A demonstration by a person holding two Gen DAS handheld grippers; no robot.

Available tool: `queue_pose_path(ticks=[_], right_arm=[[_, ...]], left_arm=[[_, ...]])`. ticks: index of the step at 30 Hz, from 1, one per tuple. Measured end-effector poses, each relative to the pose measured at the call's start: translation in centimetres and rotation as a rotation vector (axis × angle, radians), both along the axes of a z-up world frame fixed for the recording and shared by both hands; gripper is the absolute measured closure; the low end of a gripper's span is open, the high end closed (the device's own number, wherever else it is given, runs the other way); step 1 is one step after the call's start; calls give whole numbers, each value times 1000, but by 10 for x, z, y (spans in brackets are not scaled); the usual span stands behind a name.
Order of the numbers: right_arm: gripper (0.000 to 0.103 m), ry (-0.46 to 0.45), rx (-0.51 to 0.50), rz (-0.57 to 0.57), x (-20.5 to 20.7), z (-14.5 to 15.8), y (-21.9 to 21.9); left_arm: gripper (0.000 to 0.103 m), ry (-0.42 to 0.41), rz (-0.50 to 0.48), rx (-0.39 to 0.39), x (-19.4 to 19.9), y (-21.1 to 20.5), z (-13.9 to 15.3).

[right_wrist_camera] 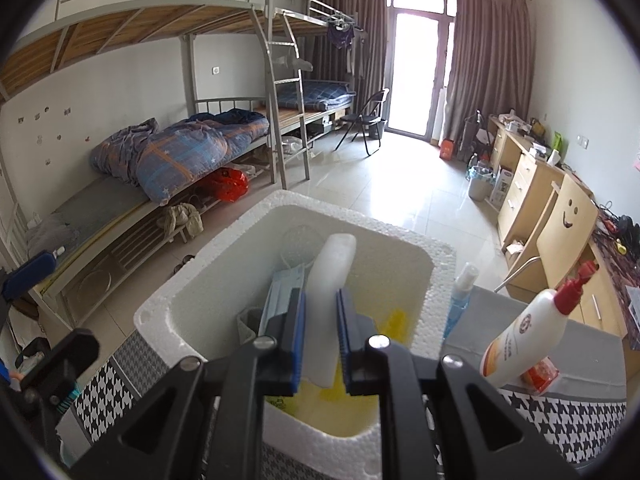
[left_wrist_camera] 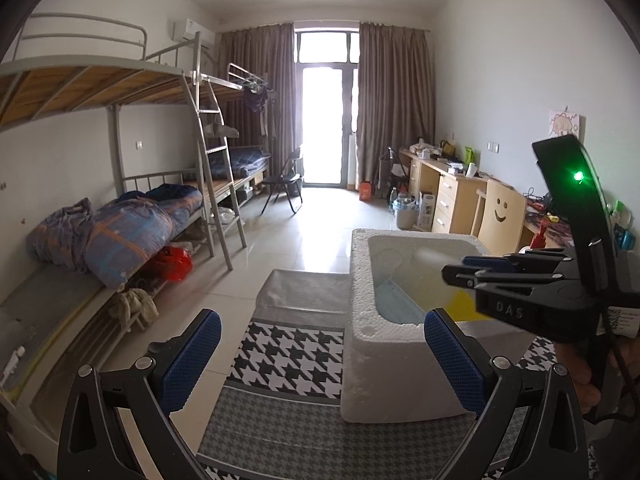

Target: Organize soft objects

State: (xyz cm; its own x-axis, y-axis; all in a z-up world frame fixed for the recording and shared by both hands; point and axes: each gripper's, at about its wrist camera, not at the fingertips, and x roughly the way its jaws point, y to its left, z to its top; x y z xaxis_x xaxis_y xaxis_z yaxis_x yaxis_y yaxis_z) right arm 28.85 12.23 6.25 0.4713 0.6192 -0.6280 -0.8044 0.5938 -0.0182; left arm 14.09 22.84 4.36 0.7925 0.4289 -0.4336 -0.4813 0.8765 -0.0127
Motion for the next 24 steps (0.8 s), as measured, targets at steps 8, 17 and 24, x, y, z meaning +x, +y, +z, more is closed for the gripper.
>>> queue_pose_path(ticks=[8, 17, 24], right_arm=[[44, -21, 1, 18, -8, -2, 1], [43, -22, 19, 6, -12, 7, -15], [38, -47, 36, -16, -19, 17, -33]], left_arm=[[1, -4, 12, 1, -5, -1, 2], [1, -9, -8, 2, -7, -9, 5], [1, -24, -32, 9, -10, -22, 12]])
